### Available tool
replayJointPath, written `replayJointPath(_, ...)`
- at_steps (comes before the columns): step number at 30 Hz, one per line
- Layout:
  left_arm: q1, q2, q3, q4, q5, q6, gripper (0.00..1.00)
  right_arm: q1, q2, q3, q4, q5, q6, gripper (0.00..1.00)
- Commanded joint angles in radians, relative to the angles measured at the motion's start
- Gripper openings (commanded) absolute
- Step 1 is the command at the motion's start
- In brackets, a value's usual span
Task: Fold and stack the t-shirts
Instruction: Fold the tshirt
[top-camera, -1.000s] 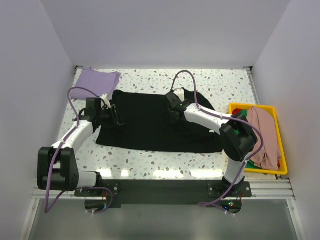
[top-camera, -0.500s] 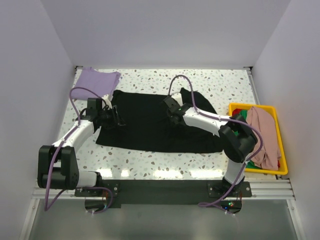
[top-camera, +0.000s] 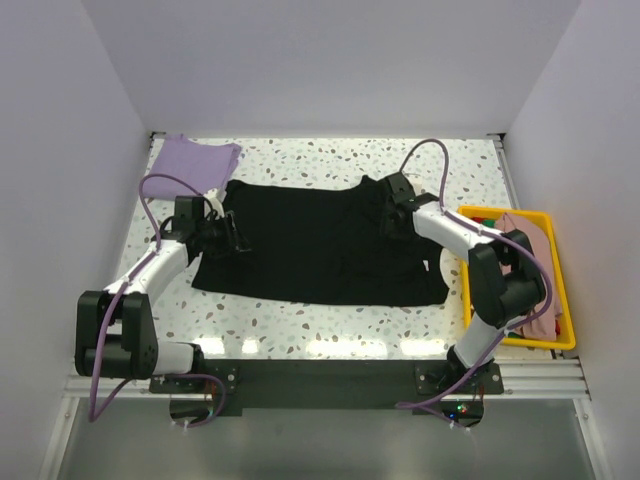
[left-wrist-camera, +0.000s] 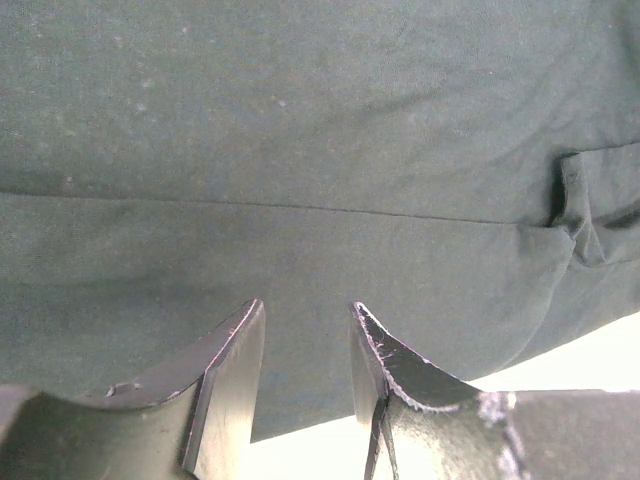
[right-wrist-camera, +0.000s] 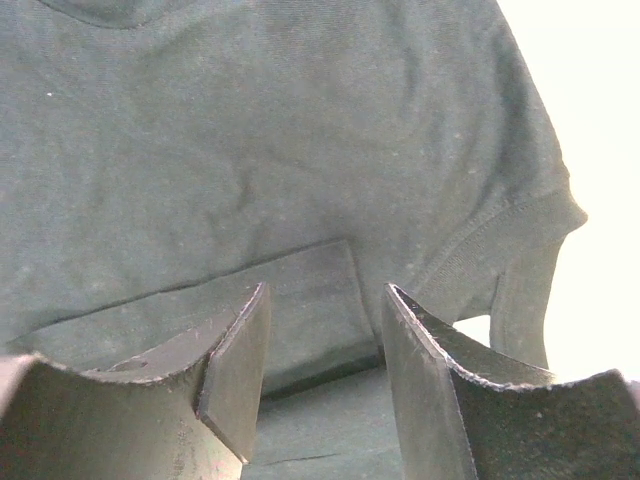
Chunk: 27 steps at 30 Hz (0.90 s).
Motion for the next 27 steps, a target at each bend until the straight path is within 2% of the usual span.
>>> replayJointPath(1, -0.005, -0.002, 0.000, 0.022, 0.016, 0.019, 0.44, -0.030, 0.003, -0.009, 0.047, -0.041, 0.003, 0.51)
replayJointPath(10, -0.005, -0.001, 0.000, 0.023, 0.016, 0.019, 0.44, -0.048, 0.073, -0.035, 0.090, -0.090, 0.008, 0.47)
replayJointPath(16, -0.005, 0.001, 0.000, 0.022, 0.014, 0.019, 0.44, -0.054, 0.102, -0.040, 0.111, -0.107, 0.014, 0.41)
replayJointPath(25, -0.005, 0.002, 0.000, 0.023, 0.014, 0.019, 0.44, -0.056, 0.038, -0.029, 0.093, -0.111, 0.008, 0.12)
replayJointPath(27, -0.007, 0.002, 0.000, 0.023, 0.014, 0.019, 0.44, -0.056, 0.023, -0.023, 0.087, -0.115, 0.005, 0.08)
